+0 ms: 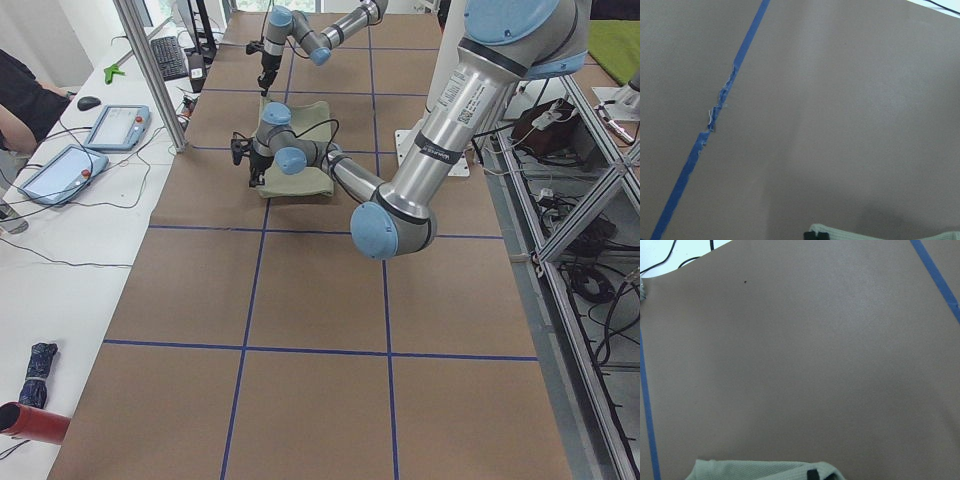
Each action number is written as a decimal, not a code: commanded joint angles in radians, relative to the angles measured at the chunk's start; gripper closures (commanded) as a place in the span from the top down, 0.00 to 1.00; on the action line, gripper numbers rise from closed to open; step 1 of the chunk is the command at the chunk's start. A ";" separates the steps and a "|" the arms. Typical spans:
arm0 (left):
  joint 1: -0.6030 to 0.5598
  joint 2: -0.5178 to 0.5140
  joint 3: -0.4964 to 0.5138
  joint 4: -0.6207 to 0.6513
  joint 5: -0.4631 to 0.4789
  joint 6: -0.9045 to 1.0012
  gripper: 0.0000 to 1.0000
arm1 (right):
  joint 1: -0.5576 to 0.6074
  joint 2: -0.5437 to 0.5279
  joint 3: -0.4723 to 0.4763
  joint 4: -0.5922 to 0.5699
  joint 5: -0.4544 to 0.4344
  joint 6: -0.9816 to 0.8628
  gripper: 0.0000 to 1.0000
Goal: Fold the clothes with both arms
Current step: 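Lower the hem onto the collar and open both grippers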
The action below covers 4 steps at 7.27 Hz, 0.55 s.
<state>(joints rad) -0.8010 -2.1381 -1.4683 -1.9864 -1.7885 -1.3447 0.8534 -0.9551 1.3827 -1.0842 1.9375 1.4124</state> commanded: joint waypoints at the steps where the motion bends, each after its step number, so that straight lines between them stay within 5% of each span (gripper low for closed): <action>1: 0.000 0.000 -0.003 -0.002 -0.005 0.007 1.00 | -0.004 -0.022 -0.005 0.058 0.006 0.000 1.00; 4: -0.003 0.007 -0.039 0.004 -0.008 0.033 1.00 | -0.020 -0.071 0.069 0.060 0.017 -0.009 1.00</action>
<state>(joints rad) -0.8023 -2.1356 -1.4864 -1.9841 -1.7958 -1.3185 0.8453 -0.9910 1.4071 -1.0259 1.9523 1.4020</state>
